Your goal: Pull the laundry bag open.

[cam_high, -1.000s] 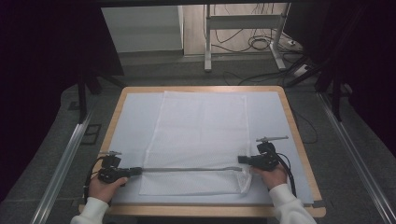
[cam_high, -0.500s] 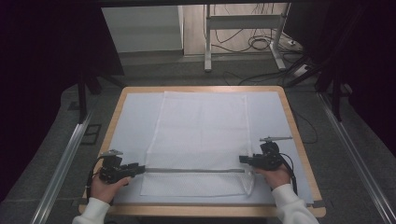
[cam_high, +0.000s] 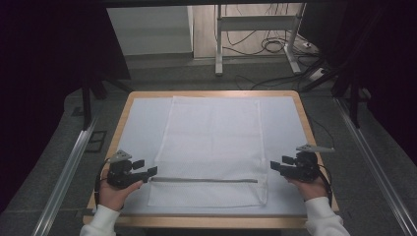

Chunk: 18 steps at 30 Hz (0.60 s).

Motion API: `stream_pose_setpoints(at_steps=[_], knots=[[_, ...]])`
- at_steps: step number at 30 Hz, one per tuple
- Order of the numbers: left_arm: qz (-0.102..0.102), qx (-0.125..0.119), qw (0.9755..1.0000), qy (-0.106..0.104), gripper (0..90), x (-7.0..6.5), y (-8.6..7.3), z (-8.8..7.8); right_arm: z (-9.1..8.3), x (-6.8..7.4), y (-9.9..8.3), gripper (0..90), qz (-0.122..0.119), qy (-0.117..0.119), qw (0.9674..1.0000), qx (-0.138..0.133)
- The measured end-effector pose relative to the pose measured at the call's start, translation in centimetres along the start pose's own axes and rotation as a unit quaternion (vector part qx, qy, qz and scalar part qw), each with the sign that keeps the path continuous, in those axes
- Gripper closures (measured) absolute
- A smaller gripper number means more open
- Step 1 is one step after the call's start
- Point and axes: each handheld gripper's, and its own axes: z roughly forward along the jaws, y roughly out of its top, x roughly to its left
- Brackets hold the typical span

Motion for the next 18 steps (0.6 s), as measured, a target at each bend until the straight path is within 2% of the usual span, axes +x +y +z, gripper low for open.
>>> stream_pose_setpoints(at_steps=[3,6,12,18], knots=[[-0.002,0.002,1.0,0.007,32.0,0.5,0.1,0.3,-0.4,-0.7,-0.1,34.3,0.002,-0.016,0.9999,-0.001],[-0.005,0.005,0.9999,0.008,32.0,0.8,0.0,0.4,-0.6,-1.0,-0.2,34.2,0.004,-0.021,0.9998,-0.005],[-0.007,0.003,0.9999,0.013,30.4,1.0,-0.1,0.3,-0.4,-0.8,-0.1,32.4,-0.001,-0.015,0.9999,-0.005],[-0.009,0.002,0.9997,0.021,29.1,1.3,-0.4,0.5,-0.4,-0.8,-0.1,27.3,-0.002,-0.023,0.9996,-0.015]])
